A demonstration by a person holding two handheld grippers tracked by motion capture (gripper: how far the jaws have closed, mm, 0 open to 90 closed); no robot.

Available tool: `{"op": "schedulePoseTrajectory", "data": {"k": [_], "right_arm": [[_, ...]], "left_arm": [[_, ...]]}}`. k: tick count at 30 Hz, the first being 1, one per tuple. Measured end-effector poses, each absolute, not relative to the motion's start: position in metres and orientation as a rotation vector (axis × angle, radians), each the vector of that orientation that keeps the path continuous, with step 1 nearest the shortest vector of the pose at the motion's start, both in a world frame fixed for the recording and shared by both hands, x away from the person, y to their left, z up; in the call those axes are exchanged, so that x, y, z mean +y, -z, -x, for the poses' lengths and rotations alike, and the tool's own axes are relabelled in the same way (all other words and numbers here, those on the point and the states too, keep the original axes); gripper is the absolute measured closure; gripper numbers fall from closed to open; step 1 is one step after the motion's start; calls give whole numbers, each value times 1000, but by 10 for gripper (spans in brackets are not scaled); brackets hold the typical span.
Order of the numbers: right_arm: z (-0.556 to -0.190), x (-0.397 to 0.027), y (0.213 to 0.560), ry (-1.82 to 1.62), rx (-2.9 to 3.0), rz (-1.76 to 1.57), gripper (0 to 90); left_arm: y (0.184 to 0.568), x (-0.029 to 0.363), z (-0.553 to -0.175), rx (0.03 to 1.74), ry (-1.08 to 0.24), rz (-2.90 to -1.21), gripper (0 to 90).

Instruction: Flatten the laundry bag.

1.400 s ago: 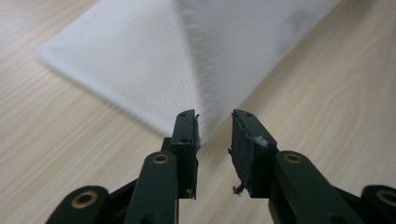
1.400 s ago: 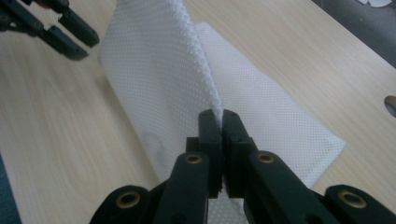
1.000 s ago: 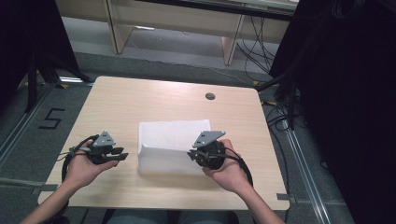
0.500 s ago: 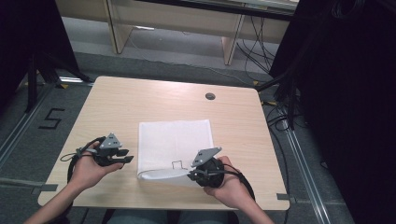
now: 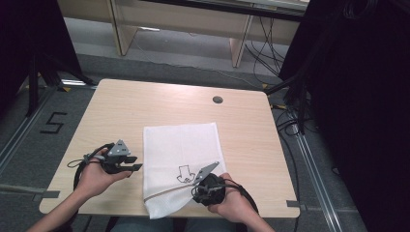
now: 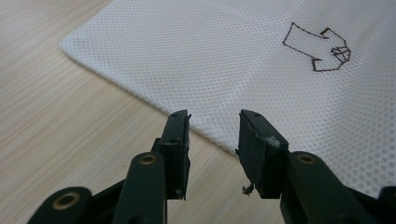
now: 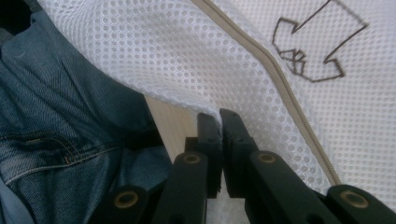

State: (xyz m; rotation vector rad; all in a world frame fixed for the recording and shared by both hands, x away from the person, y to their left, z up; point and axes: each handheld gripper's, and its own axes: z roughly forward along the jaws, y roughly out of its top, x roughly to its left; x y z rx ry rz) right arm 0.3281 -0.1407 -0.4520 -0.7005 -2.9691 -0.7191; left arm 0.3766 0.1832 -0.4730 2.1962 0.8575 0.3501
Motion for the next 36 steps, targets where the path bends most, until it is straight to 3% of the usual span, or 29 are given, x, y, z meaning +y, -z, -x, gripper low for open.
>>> {"op": "schedulePoseTrajectory", "data": {"k": [19, 23, 24, 25, 27, 33, 36], "right_arm": [[-341, -118, 470, 714, -2916, 800, 872], [-346, -115, 468, 732, -2928, 817, 815], [-347, -116, 464, 766, -2925, 825, 739], [-347, -116, 464, 766, -2925, 825, 739], [-345, -124, 453, 831, -2921, 849, 649], [-346, -146, 428, 956, -2913, 923, 613], [-354, -162, 418, 982, -2915, 1043, 635]], "left_arm": [[472, 165, -374, 758, -353, -2221, 572], [474, 164, -373, 781, -341, -2213, 569], [474, 165, -372, 755, -338, -2221, 566], [474, 165, -372, 755, -338, -2221, 566], [475, 164, -371, 777, -324, -2202, 565], [474, 161, -370, 765, -314, -2203, 582], [473, 155, -367, 746, -270, -2207, 653]]}}
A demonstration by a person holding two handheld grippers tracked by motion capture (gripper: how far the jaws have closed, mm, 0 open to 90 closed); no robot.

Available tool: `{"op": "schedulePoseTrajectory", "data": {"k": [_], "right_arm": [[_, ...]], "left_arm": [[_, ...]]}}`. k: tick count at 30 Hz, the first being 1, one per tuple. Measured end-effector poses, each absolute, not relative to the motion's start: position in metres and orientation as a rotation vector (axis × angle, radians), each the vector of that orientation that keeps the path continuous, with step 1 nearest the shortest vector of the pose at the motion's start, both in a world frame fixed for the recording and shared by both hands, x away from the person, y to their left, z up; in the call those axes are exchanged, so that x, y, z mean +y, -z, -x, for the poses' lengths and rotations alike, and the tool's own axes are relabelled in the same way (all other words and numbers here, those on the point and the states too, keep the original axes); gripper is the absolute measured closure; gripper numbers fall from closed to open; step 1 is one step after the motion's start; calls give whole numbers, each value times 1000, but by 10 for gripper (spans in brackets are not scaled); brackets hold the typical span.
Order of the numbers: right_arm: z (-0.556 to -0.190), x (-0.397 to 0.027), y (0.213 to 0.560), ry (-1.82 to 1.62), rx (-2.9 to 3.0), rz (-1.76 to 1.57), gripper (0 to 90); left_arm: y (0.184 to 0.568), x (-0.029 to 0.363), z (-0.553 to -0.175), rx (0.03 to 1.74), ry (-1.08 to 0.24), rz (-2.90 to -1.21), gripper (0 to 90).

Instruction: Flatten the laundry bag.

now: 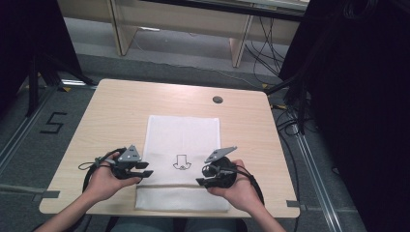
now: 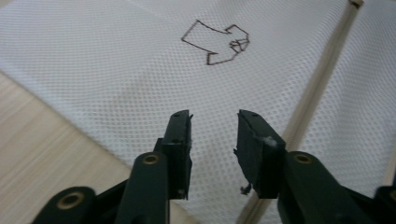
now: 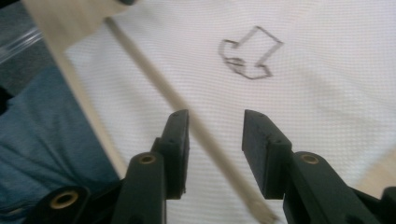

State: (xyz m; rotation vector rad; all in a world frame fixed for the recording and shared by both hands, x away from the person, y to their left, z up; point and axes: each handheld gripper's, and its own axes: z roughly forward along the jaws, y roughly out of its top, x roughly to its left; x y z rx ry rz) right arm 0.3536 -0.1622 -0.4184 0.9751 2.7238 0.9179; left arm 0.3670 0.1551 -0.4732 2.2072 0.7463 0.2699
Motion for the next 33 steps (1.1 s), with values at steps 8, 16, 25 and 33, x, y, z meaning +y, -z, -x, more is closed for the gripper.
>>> {"op": "schedulePoseTrajectory", "data": {"k": [8, 16, 25, 33], "right_arm": [[-389, -188, 448, -719, 2699, -1119, 803], [-399, -188, 474, -592, 2742, -1108, 848], [-400, -191, 481, -555, 2744, -1136, 881], [-397, -192, 481, -552, 2751, -1141, 893]], "left_arm": [[469, 138, -354, 688, -189, -2265, 811], [476, 125, -348, 609, -150, -2375, 837], [492, 123, -355, 610, -138, -2464, 842], [495, 122, -356, 636, -134, -2443, 844]]}}
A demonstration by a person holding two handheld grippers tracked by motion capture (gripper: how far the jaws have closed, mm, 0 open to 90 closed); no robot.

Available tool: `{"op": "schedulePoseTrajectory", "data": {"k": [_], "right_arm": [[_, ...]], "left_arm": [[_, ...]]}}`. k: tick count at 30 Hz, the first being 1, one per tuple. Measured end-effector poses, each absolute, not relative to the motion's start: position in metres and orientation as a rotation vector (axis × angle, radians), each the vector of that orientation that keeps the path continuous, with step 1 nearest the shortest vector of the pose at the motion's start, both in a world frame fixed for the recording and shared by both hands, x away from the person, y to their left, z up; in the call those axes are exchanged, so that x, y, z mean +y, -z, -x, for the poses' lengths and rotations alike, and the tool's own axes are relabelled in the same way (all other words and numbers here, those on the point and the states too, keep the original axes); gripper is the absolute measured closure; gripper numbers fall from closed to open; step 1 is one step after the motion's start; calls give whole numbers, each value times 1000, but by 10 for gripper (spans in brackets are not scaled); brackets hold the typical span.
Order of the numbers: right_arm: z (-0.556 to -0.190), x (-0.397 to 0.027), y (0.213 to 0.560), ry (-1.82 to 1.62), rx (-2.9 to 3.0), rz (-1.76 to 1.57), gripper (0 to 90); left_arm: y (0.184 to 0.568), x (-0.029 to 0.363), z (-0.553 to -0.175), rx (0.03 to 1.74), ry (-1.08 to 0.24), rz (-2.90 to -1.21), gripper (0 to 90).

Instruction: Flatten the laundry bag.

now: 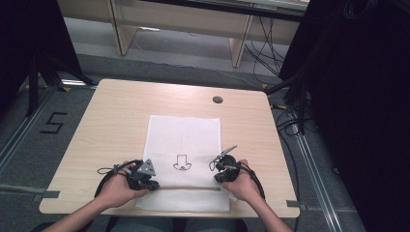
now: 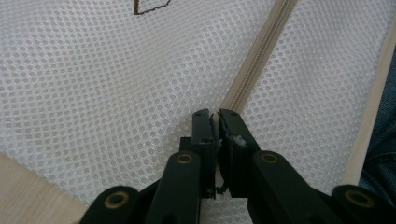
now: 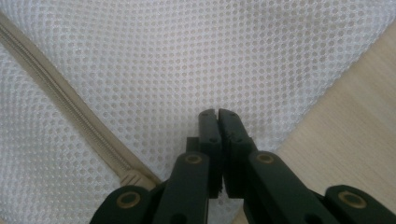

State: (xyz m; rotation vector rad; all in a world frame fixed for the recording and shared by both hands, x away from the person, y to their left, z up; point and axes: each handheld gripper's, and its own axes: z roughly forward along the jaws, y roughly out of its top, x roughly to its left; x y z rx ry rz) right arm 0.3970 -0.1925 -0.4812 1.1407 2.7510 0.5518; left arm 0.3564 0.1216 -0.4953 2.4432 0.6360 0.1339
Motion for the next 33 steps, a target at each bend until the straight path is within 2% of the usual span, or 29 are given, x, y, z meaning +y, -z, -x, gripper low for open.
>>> {"op": "schedulePoseTrajectory", "data": {"k": [14, 33], "right_arm": [[-392, -192, 481, -555, 2769, -1161, 895], [-394, -190, 482, -620, 2789, -1175, 892]], "left_arm": [[494, 125, -361, 619, -217, -2471, 843], [494, 129, -360, 661, -236, -2478, 836]]}}
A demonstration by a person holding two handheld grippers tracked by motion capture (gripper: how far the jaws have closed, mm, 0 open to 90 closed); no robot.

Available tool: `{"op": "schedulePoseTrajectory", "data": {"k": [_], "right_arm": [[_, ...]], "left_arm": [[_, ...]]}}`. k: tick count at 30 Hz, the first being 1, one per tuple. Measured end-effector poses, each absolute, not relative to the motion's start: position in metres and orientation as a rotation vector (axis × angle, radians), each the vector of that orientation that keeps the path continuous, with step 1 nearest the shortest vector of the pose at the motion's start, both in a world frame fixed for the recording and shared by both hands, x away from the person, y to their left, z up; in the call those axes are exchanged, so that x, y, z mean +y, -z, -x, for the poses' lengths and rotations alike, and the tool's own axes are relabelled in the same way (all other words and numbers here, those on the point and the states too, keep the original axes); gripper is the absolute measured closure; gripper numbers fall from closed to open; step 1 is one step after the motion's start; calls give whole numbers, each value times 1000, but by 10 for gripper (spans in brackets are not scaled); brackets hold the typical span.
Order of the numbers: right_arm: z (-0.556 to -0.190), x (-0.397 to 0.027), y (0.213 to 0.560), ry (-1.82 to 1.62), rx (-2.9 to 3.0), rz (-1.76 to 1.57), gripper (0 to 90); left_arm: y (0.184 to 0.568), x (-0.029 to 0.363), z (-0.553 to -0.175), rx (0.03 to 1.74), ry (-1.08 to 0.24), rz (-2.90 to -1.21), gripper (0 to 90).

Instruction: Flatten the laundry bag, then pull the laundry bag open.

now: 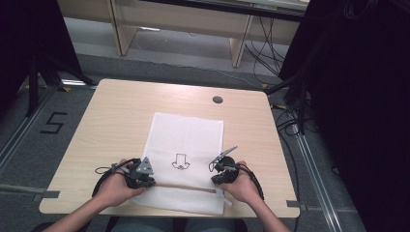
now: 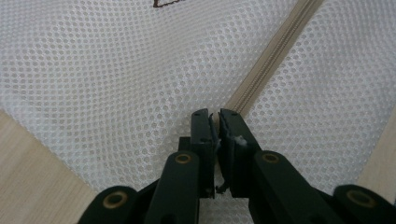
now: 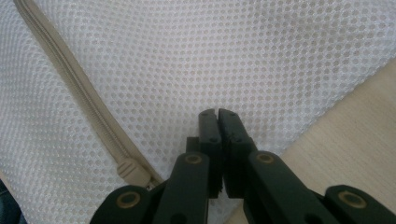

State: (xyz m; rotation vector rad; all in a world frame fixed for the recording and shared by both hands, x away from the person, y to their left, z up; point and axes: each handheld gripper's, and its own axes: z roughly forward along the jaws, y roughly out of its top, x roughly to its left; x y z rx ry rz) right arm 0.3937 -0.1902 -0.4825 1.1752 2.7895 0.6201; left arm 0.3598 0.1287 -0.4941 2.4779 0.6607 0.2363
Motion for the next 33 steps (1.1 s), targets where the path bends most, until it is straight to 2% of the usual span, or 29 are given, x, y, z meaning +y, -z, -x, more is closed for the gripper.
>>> {"op": "schedulePoseTrajectory", "data": {"k": [4, 6, 7, 10, 16, 18, 23, 29, 32, 33], "right_arm": [[-393, -190, 483, -630, 2787, -1163, 885], [-394, -192, 482, -650, 2776, -1165, 851], [-396, -195, 480, -673, 2741, -1158, 828], [-397, -201, 470, -730, 2670, -1194, 774], [-392, -216, 453, -766, 2570, -1270, 722], [-392, -222, 453, -780, 2556, -1264, 711], [-385, -221, 449, -769, 2600, -1257, 680], [-377, -215, 454, -724, 2712, -1248, 699], [-375, -213, 458, -700, 2759, -1235, 768], [-374, -211, 459, -659, 2779, -1260, 820]], "left_arm": [[494, 130, -361, 672, -222, -2454, 831], [493, 132, -362, 667, -208, -2467, 815], [493, 131, -360, 696, -200, -2403, 791], [489, 131, -359, 685, -219, -2355, 760], [484, 134, -360, 671, -254, -2294, 740], [485, 134, -358, 703, -229, -2272, 733], [483, 136, -355, 696, -235, -2249, 726], [485, 134, -355, 706, -224, -2244, 715], [485, 134, -355, 696, -223, -2251, 710], [485, 133, -355, 692, -226, -2250, 706]]}}
